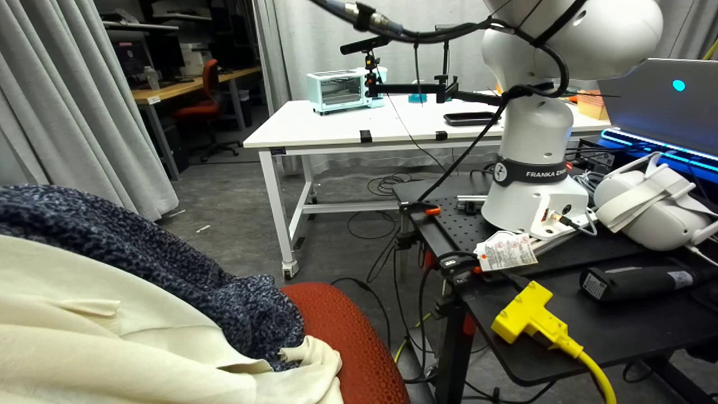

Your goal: Pick the sweater on the seat and put it on the back of the chair

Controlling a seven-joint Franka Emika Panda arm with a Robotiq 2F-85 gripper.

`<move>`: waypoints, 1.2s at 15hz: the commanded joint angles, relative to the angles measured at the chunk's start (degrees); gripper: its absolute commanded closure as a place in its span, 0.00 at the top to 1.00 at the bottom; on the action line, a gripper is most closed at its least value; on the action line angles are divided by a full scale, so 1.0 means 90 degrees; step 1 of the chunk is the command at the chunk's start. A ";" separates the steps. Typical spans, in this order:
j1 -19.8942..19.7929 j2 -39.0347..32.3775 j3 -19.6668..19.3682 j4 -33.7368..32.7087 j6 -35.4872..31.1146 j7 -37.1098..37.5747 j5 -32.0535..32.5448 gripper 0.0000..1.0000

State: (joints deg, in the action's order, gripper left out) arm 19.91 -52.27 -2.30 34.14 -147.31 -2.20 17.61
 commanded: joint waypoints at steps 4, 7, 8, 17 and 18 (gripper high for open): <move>-0.0126 -0.1492 -0.1037 -0.0745 -0.0748 0.0736 0.0260 0.03; -0.0179 -0.1782 -0.1304 -0.0792 -0.0589 0.0805 0.0195 0.38; -0.0175 -0.1835 -0.1379 -0.0810 -0.0555 0.0766 0.0200 0.41; 0.0007 -0.1552 -0.1395 -0.0744 -0.0181 0.0533 0.0087 0.99; 0.0057 -0.1494 -0.1405 -0.0721 -0.0047 0.0521 0.0103 1.00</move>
State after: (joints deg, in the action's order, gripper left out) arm 19.31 -66.57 -14.76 29.09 -151.97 3.50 18.74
